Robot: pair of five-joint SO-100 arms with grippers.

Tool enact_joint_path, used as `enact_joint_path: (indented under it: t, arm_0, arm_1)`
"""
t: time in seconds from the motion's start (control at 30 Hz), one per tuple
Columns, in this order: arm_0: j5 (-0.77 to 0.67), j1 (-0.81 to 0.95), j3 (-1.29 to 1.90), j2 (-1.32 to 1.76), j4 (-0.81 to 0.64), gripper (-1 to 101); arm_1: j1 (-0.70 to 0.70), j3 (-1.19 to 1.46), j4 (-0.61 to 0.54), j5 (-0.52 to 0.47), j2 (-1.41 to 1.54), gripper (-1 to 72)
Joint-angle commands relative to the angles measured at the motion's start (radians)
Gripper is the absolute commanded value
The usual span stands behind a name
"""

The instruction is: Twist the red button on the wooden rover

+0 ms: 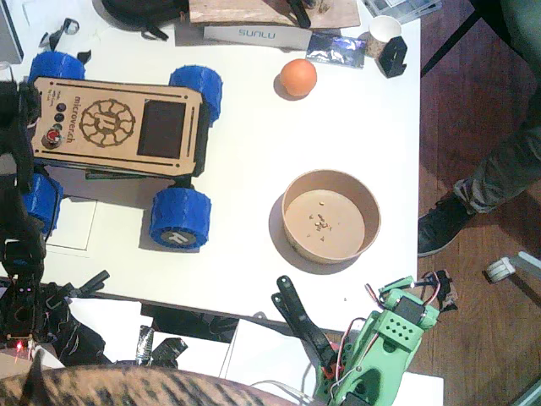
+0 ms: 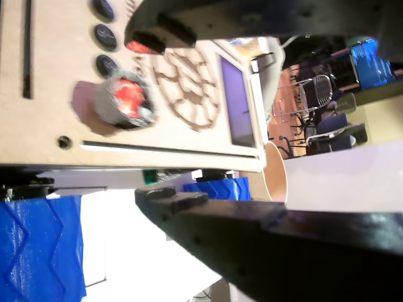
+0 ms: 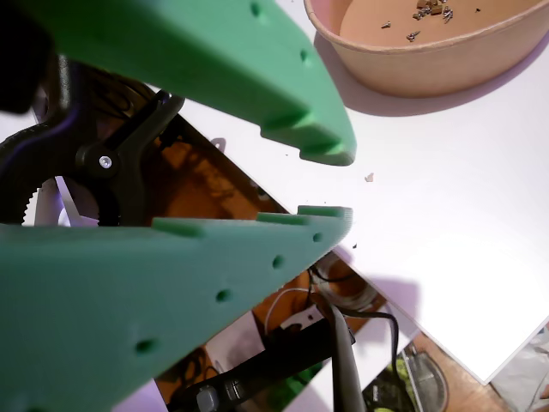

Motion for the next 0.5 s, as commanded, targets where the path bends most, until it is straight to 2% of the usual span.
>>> enact_joint_path:
  t: [0.0, 0.23, 0.47]
  arm_0:
    - [-0.005, 0.006, -0.149, -0.052, 0.055, 26]
    - [-0.005, 0.006, -0.305, -0.204, 0.12, 25]
    - [0.002, 0.052, -0.336, -0.264, 0.115, 24]
  arm_1:
    - [-0.005, -0.005, 0.011, -0.012, 0.002, 2.5]
    - [-0.005, -0.005, 0.011, -0.012, 0.002, 2.5]
    - [-0.005, -0.005, 0.011, -0.012, 0.002, 2.5]
